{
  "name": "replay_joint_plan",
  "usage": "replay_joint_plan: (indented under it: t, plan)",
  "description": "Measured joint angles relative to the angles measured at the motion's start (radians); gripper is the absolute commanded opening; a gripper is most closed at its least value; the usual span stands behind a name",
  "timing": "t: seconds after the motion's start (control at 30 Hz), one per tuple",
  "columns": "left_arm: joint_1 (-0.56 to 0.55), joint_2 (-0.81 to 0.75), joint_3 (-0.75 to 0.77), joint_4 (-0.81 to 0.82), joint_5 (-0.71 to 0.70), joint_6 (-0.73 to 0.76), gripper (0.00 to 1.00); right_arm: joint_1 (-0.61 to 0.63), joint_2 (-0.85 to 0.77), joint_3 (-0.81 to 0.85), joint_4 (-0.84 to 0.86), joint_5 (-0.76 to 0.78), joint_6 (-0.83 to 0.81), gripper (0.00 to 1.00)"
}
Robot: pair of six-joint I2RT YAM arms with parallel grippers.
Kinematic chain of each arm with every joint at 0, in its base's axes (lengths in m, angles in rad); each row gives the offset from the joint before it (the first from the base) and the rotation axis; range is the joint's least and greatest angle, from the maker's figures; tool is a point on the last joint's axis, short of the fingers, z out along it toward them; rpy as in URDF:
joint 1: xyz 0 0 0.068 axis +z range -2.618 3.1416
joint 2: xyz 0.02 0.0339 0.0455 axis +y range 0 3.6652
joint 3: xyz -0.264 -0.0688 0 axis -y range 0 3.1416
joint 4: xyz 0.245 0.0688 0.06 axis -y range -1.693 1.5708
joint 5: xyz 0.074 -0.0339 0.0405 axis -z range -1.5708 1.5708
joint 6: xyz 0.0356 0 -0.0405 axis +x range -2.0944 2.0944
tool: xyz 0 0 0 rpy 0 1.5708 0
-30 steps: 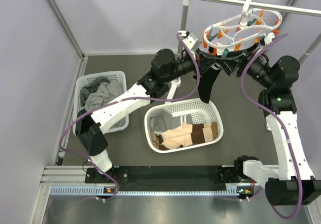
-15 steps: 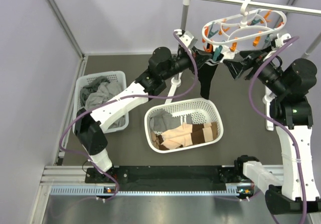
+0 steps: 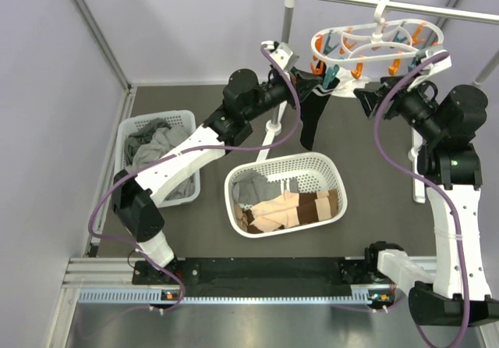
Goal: Clip the socks to the hanger
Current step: Open the clamp at the hanger.
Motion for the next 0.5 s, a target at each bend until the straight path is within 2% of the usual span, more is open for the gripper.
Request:
replay_joint_plan:
  t: [0.5]
  plan:
    - [0.003,-0.022,-0.008,0.0,0.005,0.0,0.04,-0.001,0.146,-0.026,0.207,-0.092,-0.034,0.72]
